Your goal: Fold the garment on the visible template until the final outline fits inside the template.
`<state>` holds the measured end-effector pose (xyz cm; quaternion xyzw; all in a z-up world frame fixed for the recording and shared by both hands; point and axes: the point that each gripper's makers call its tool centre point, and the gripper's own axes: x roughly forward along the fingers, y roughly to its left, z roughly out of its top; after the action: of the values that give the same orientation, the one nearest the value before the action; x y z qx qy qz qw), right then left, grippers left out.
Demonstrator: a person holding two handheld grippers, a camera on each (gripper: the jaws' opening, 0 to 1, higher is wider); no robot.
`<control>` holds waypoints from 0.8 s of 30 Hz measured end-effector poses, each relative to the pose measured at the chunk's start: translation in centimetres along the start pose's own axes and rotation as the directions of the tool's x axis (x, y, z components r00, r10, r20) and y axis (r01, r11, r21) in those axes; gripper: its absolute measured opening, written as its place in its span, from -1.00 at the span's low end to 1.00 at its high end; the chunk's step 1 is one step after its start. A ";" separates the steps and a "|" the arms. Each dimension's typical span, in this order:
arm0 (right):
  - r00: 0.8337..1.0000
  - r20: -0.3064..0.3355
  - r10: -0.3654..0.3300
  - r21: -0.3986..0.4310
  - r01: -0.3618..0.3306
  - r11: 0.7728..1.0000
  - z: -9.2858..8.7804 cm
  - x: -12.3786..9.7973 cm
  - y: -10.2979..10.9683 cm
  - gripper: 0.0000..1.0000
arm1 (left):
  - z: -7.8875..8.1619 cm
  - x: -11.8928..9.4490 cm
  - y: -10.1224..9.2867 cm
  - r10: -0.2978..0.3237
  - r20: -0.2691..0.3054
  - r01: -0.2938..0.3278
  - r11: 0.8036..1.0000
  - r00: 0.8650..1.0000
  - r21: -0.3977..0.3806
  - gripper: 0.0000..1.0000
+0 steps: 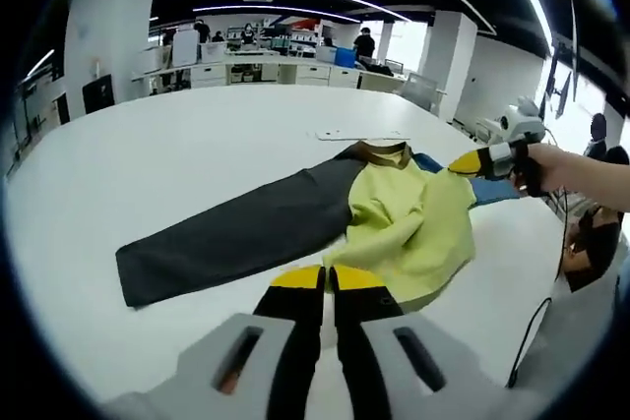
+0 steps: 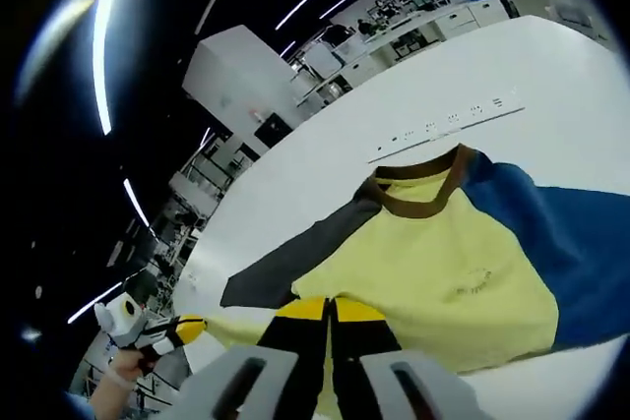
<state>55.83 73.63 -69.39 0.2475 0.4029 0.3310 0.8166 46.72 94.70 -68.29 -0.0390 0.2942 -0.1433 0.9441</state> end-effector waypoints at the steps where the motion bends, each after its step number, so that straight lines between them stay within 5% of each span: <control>1: 1.000 -0.002 -0.003 0.012 0.003 1.000 -0.1 0.2 -0.3 -1.00 | 0.1 0.2 0.0 0.000 -0.002 0.000 1.000 1.000 -0.002 -1.00; 4: 1.000 -0.014 -0.011 0.009 0.011 1.000 -0.5 0.6 -0.8 -1.00 | 0.1 0.7 -0.4 -0.006 -0.003 0.006 1.000 1.000 0.006 -1.00; 8: 0.999 -0.038 -0.010 -0.095 0.006 0.995 -1.0 -0.1 -1.0 -1.00 | -0.4 0.9 -0.6 -0.014 -0.014 0.014 1.000 1.000 0.005 -1.00; 12: 1.000 -0.028 0.001 -0.159 -0.006 0.987 -1.5 -1.7 -0.6 -0.45 | -0.8 0.8 -0.6 -0.016 -0.020 0.016 1.000 1.000 0.002 -1.00; 18: 0.997 -0.074 -0.027 -0.308 0.003 0.951 -4.2 -4.0 -1.3 -0.02 | -1.0 0.5 -0.6 -0.015 -0.020 0.015 1.000 1.000 -0.002 -1.00; 21: 0.992 -0.116 -0.042 -0.376 -0.005 0.926 -5.9 -4.3 -1.6 0.09 | -1.2 0.5 -0.7 -0.017 -0.022 0.017 1.000 1.000 -0.005 -1.00; 24: 0.990 -0.137 -0.040 -0.368 -0.013 0.930 -7.0 -4.0 -1.7 0.05 | -1.4 0.4 -0.8 -0.019 -0.022 0.018 1.000 1.000 -0.011 -1.00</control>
<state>48.81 70.48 -72.44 0.0635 0.3925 0.4118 0.8200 46.03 93.81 -69.53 -0.0453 0.3051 -0.1508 0.9392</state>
